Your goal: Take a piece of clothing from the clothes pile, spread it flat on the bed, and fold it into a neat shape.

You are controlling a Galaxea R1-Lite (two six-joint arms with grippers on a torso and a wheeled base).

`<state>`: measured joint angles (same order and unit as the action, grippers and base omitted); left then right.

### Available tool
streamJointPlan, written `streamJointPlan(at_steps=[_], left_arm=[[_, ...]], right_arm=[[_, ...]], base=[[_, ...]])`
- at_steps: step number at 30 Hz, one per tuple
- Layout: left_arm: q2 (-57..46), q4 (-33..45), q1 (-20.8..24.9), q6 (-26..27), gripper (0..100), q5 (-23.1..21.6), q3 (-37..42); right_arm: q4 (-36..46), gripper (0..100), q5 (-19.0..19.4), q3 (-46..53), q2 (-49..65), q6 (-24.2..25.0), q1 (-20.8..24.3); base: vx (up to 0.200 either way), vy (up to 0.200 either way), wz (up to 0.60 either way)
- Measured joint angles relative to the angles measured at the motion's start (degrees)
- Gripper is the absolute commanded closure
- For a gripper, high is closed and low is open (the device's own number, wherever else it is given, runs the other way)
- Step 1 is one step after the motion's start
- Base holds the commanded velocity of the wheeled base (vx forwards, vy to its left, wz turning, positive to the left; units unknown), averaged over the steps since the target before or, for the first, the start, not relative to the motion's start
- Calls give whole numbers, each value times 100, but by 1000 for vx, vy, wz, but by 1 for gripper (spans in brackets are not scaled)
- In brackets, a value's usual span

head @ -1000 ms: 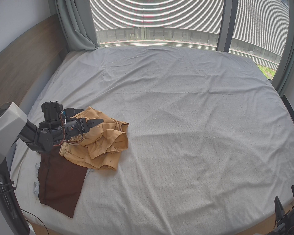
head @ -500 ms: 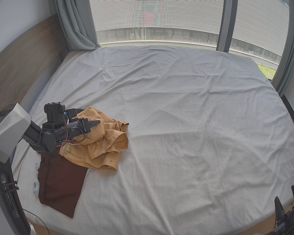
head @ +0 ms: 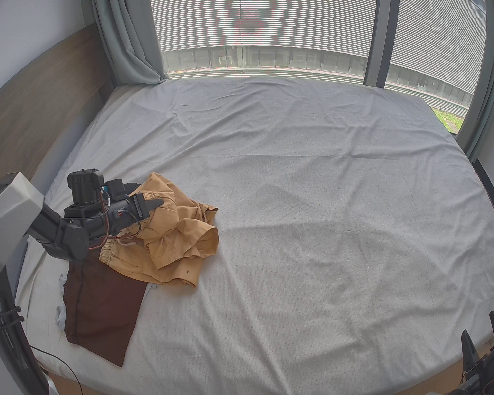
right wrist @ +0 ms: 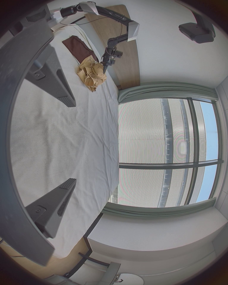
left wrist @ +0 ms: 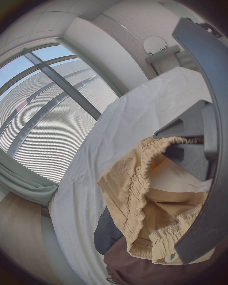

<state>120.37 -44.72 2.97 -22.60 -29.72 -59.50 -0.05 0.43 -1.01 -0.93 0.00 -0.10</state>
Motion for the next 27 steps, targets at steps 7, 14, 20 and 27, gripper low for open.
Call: streamJointPlan(at_steps=[7, 14, 20, 27], left_arm=[[-794, -901, 232, -1015, 100, -90, 791], [-1136, -1901, 324, -1264, 100, -106, 1358], [-1091, -2656, 319, -1431, 100, -317, 1601], [-1089, -2811, 284, -1446, 100, -842, 1708]], right_arm=[[0, 0, 0, 0, 0, 2, -1], [2, 0, 0, 0, 0, 0, -9], [5, 0, -5, 0, 0, 2, -9], [5, 0, -10, 0, 0, 10, -9]], base=[[0, 0, 0], [0, 0, 0], [0, 0, 0], [0, 0, 0]])
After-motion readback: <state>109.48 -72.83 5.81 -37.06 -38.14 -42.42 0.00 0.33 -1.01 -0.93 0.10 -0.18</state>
